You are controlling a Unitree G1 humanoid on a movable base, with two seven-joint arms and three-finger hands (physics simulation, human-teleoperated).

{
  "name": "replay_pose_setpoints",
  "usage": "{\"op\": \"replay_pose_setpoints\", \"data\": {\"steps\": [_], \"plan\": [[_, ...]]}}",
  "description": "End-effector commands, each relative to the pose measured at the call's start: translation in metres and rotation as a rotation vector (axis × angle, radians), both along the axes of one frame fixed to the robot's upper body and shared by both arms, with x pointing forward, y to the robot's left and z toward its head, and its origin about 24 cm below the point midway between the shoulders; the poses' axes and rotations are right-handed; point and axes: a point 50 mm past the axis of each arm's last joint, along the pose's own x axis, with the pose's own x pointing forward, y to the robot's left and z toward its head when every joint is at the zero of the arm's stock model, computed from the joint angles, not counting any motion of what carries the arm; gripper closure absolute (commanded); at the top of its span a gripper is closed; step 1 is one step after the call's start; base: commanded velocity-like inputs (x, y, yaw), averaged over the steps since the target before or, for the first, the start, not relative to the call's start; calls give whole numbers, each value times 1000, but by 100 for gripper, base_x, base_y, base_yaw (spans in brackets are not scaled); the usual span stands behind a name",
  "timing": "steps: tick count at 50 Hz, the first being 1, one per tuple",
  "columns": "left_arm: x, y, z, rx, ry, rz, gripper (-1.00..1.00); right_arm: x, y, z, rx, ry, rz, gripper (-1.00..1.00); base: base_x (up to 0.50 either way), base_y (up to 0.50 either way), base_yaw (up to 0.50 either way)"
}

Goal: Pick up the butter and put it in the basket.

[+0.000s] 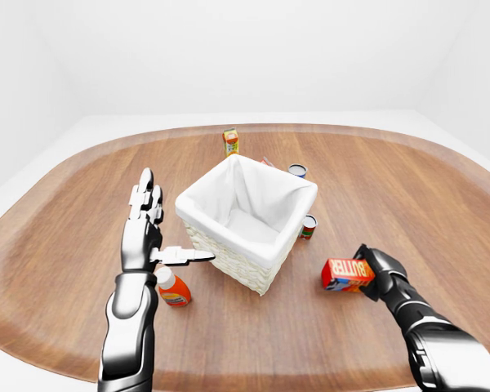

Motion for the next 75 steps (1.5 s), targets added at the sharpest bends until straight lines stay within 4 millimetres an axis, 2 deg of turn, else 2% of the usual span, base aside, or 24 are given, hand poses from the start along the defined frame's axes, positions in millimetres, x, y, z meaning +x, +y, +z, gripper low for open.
{"op": "replay_pose_setpoints", "data": {"steps": [1,12,19,34,50,71,75], "plan": [[1,-1,-1,4,3,1,-100,3,-32,24,-16,-63,-80,100,0,0,0],[2,-1,-2,6,11,0,-100,7,-54,47,-12,-119,-126,100,0,0,0],[3,-2,-3,7,15,-3,-100,18,-67,76,19,-191,-139,100,0,0,0],[5,-4,-7,11,31,-12,-100,42,-72,133,87,-340,-79,100,0,0,0],[4,-3,-7,10,34,-10,-100,66,-54,207,114,-507,84,100,0,0,0],[4,-2,-9,7,41,-8,-100,86,-22,262,136,-610,238,100,0,0,0],[4,-2,-8,7,38,-9,-100,93,-7,278,133,-631,293,100,0,0,0]]}}
